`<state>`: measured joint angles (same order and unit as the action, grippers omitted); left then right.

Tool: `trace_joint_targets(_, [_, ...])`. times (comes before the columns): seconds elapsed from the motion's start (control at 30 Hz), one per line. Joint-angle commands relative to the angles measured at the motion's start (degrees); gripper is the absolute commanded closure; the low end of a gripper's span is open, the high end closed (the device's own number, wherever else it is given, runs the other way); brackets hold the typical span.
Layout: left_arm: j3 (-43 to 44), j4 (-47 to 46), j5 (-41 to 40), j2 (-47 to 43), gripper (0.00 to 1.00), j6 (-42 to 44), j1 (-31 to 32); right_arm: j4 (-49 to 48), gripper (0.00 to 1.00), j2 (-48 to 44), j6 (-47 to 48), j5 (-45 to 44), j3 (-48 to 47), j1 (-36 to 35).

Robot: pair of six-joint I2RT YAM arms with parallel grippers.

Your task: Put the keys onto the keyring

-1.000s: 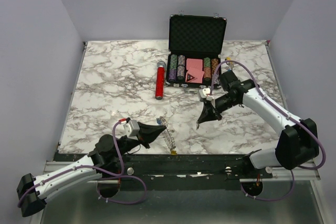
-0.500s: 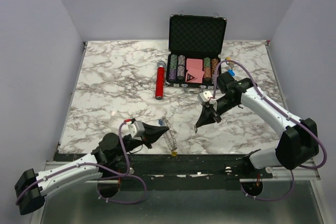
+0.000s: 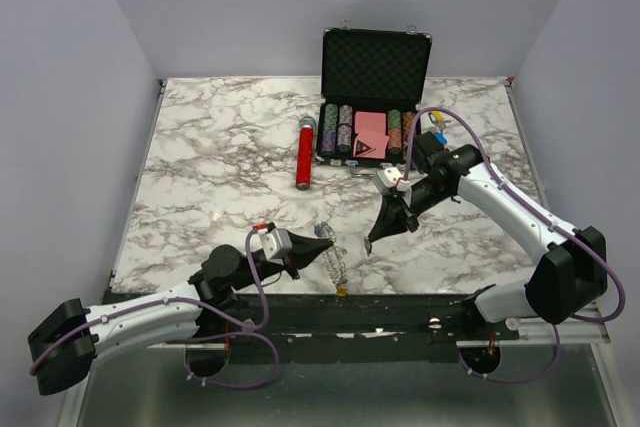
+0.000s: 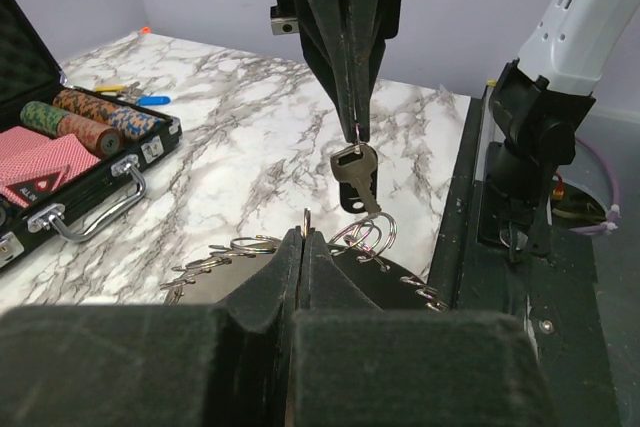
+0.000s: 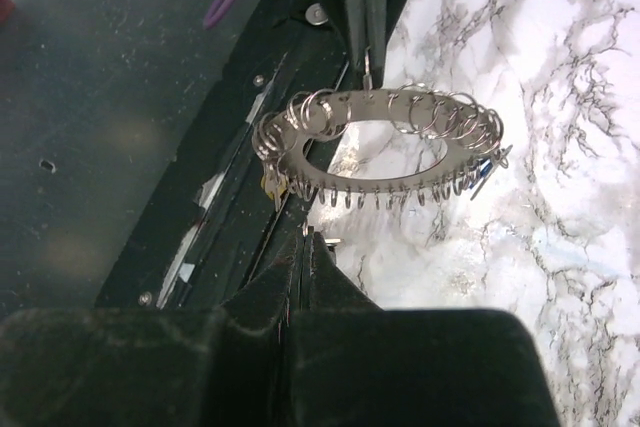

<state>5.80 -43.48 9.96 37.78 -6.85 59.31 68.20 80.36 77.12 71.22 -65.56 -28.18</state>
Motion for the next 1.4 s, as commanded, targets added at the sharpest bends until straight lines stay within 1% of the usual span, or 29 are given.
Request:
trace_joint_targets(0.0, [2.3, -8.3, 1.4, 2.8, 1.0, 1.1, -0.2, -5.4, 0.99, 0.0, -11.3, -0.7, -2.8, -0.6])
trace_joint_targets(0.23, [2.5, -13.5, 0.7, 7.0, 1.0, -0.8, -0.2, -9.1, 0.99, 0.5, -18.7, -5.1, -5.5, -2.7])
trace_joint_targets(0.47, [-0.4, -23.0, 0.0, 9.9, 1.0, -5.4, -0.2, -9.2, 0.99, 2.1, -20.2, -7.9, -8.8, -5.3])
trace_joint_targets(0.57, [-0.9, -25.0, 0.3, 10.6, 1.0, -7.2, -0.2, -9.3, 0.99, 2.6, -20.3, -9.6, -10.2, -6.6])
trace_joint_targets(0.67, [-1.1, -24.6, 0.6, 10.0, 1.0, -8.0, -0.3, -8.9, 0.99, 3.2, -20.3, -10.3, -12.0, -7.2])
trace_joint_targets(0.8, [-1.2, -22.1, 0.6, 8.5, 1.0, -8.9, -0.5, -6.5, 0.99, 3.7, -18.2, -9.1, -14.5, -7.6])
trace_joint_targets(0.93, [-1.9, -22.5, 0.5, 8.3, 1.0, -9.8, -0.7, -3.3, 0.99, 4.3, -13.4, -7.2, -14.6, -9.1])
trace_joint_targets(1.07, [-2.2, -23.0, 0.8, 8.5, 1.0, -9.9, -0.9, -2.0, 0.99, 5.0, -11.2, -7.4, -14.8, -10.9])
trace_joint_targets(1.13, [-2.5, -23.1, 1.9, 8.5, 1.0, -8.4, -0.9, -1.6, 0.99, 5.2, -10.5, -7.7, -14.7, -11.5])
trace_joint_targets(1.23, [-3.0, -20.6, 6.0, 7.3, 1.0, -0.8, -0.9, 0.3, 0.99, 4.8, -7.3, -7.8, -14.2, -11.5])
trace_joint_targets(1.3, [-3.9, -18.5, 8.5, 5.2, 1.0, 4.8, -0.9, 2.4, 0.99, 4.4, -3.0, -8.8, -13.8, -11.5])
trace_joint_targets(1.33, [-3.9, -16.0, 9.3, 3.6, 1.0, 6.6, -0.9, 5.0, 0.99, 4.5, 0.5, -9.8, -14.1, -11.4])
trace_joint_targets(1.37, [-3.3, -12.7, 9.9, 1.8, 1.0, 10.2, -0.9, 7.4, 0.99, 4.8, 3.4, -11.3, -14.8, -11.5])
